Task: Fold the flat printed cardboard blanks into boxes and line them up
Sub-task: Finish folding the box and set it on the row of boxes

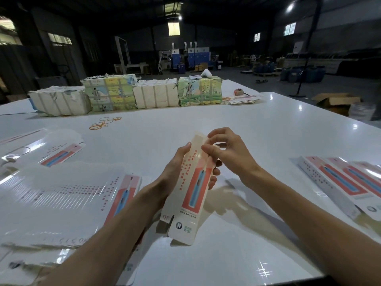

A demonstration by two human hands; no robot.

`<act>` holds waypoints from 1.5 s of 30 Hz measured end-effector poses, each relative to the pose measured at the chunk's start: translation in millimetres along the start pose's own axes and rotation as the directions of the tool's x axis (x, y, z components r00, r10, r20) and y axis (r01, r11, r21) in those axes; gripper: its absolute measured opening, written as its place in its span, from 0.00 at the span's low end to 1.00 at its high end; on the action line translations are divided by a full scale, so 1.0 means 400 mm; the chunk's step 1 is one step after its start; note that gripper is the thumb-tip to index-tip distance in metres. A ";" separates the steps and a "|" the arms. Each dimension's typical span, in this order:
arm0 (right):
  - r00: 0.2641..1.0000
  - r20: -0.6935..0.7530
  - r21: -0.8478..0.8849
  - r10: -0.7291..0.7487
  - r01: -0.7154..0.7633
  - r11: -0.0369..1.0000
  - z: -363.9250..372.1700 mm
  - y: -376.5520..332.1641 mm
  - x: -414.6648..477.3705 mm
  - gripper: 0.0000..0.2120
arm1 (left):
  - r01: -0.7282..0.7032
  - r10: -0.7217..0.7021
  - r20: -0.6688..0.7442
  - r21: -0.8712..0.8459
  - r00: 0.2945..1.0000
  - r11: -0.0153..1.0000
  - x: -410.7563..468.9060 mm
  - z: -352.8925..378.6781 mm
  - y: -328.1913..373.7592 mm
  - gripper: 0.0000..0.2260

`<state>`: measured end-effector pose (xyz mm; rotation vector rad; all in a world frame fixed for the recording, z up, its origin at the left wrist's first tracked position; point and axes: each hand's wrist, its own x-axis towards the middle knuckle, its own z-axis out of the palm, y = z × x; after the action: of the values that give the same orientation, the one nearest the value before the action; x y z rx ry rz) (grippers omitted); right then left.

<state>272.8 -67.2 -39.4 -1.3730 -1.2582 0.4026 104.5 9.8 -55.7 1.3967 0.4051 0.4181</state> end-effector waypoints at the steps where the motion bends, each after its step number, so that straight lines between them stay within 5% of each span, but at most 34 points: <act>1: 1.000 0.004 0.021 0.013 -0.013 1.000 -0.005 -0.004 0.002 0.08 | 0.033 -0.032 0.037 -0.032 0.999 0.999 -0.001 0.000 0.001 0.32; 7: 0.995 0.087 0.199 0.048 -0.064 0.978 -0.026 -0.017 0.011 0.11 | 0.150 -0.099 0.224 -0.226 0.970 0.962 0.001 0.007 0.013 0.31; 11: 0.989 0.146 0.376 0.024 -0.077 0.923 -0.017 -0.016 0.006 0.11 | 0.244 -0.194 0.183 -0.315 0.964 0.917 0.025 0.032 0.000 0.29; 14: 0.996 0.084 0.347 0.022 -0.050 0.937 0.003 0.001 0.002 0.06 | 0.226 -0.184 0.137 -0.429 0.973 0.874 0.027 0.022 -0.012 0.28; 18: 0.989 0.099 0.273 0.110 -0.133 0.953 0.026 0.011 -0.012 0.20 | 0.084 -0.071 0.046 -0.517 0.996 0.852 0.019 -0.001 -0.005 0.28; 23: 0.992 0.126 0.308 0.018 -0.057 0.950 0.047 0.014 -0.033 0.20 | -0.042 0.010 -0.088 -0.370 0.996 0.928 0.005 0.007 -0.022 0.32; 28: 0.999 0.044 0.241 0.026 -0.036 0.970 0.029 0.012 -0.020 0.22 | -0.243 0.213 -0.313 -0.061 0.926 0.968 0.014 0.026 -0.034 0.20; 32: 1.000 0.022 0.216 0.013 -0.017 0.976 0.016 0.013 -0.015 0.20 | -0.296 0.305 -0.275 0.073 0.912 0.952 0.025 0.037 -0.031 0.21; 34: 0.999 0.031 0.214 0.014 -0.020 0.977 0.013 0.009 -0.015 0.22 | -0.276 0.284 -0.242 0.064 0.928 0.959 0.026 0.045 -0.029 0.25; 38: 0.999 0.047 0.195 0.019 -0.027 0.981 0.017 -0.001 -0.017 0.27 | -0.254 0.307 -0.221 0.236 0.926 0.938 0.027 0.048 -0.043 0.49; 45: 0.991 0.119 0.185 0.063 -0.085 0.979 0.046 0.001 -0.029 0.29 | -0.242 0.307 -0.346 0.219 0.887 0.945 0.022 0.042 -0.046 0.49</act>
<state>253.5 -67.6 -49.7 -1.2511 -1.2285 0.6430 121.4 -2.5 -72.0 1.5492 0.5664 0.9142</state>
